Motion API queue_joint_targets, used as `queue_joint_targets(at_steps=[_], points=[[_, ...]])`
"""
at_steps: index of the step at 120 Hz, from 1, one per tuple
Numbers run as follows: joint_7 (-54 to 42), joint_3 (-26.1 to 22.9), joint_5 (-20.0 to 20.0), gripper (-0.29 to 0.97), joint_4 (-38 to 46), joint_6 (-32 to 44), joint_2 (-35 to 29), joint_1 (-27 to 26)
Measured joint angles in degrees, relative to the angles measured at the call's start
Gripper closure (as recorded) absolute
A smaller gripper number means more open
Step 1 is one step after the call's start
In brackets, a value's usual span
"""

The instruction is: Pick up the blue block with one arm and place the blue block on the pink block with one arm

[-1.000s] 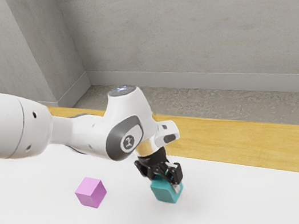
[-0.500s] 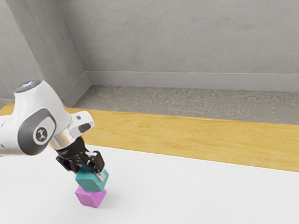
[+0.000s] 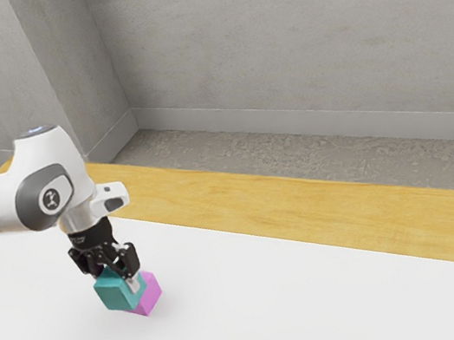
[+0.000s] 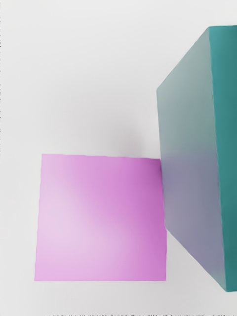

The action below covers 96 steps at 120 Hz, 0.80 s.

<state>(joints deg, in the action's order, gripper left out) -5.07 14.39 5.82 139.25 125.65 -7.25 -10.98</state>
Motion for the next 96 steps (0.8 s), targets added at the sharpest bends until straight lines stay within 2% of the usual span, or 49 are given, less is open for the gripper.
queue_joint_targets(at_steps=[21, 32, 48, 66, 96], points=[[-1.7, -0.5, -0.1, 0.34, -0.3, 9.9, 3.9, -0.9], [-2.3, -0.2, -0.1, 0.34, 0.4, 14.7, 2.6, -1.8], [-3.1, 0.0, -0.2, 0.34, 3.5, 18.8, -0.4, -0.3], [-3.8, 0.0, -0.2, 0.33, 4.7, 18.5, -1.5, -0.3], [-3.7, 0.0, -0.4, 0.33, 4.5, 12.6, -1.7, 0.1]])
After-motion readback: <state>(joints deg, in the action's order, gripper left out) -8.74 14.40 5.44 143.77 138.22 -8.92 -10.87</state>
